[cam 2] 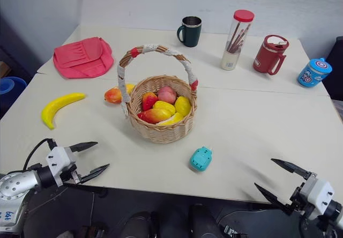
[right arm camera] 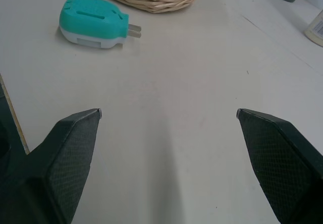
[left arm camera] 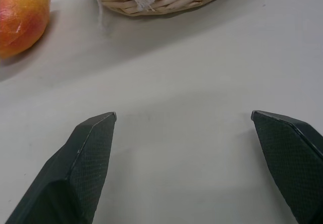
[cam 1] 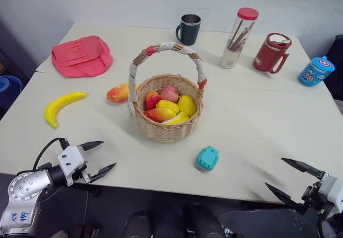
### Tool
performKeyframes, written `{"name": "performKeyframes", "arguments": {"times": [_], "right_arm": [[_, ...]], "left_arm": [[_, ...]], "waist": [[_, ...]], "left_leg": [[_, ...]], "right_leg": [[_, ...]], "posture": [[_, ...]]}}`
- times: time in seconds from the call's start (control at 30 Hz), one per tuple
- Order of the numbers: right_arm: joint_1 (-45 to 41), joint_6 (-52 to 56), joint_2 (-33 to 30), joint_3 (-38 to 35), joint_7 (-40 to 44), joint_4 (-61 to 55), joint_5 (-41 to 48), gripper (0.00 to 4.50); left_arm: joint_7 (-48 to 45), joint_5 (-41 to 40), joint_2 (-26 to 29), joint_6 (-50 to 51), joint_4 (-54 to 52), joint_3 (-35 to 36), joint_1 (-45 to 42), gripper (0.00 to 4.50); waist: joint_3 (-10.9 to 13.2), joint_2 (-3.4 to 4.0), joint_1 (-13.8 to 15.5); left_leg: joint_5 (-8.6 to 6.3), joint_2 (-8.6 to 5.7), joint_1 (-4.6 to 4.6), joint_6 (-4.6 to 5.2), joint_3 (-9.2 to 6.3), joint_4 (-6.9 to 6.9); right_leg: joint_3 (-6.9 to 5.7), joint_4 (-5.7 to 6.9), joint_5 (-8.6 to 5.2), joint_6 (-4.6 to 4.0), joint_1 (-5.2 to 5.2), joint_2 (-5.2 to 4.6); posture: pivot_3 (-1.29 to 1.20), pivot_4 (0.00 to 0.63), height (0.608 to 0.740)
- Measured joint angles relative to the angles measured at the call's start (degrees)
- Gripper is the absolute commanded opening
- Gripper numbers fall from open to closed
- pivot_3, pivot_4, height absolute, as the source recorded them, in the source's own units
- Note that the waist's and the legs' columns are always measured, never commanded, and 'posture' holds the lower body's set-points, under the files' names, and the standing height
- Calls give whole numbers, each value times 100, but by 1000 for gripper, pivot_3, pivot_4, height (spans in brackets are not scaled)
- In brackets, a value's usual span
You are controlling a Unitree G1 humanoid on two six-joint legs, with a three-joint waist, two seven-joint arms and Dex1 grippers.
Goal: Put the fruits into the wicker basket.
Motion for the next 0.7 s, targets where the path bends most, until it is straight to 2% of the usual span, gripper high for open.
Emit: {"name": "performKeyframes", "arguments": {"times": [0.23,0.47,0.6,0.7], "right_arm": [[-7,135,-2,122,94,4,58,4489],[-8,371,-120,205,385,-40,161,4489],[-858,786,-780,592,735,-202,210,4489],[-1853,1661,-1140,1399,832,-780,278,4489]], "left_arm": [[-159,-281,46,242,-174,120,110,4500],[-728,-916,535,1000,-581,326,111,4500],[-1310,-1148,735,1339,-1297,-38,307,4500],[-1357,-1329,697,1695,-1720,-361,118,4500]], "waist": [[0,-1,-1],[-1,8,-10],[-1,7,-105],[-1,7,-122]], "left_leg": [[0,-1,0,0,1,4],[1,-5,2,1,2,5],[4,-5,4,7,17,9],[9,-2,4,4,6,12]], "right_leg": [[1,3,0,1,1,-1],[2,4,0,0,3,-6],[1,4,7,10,2,-14],[-6,18,7,9,-4,-10]], "posture": [[0,150,740],[0,150,740],[0,150,740],[0,150,740]]}}
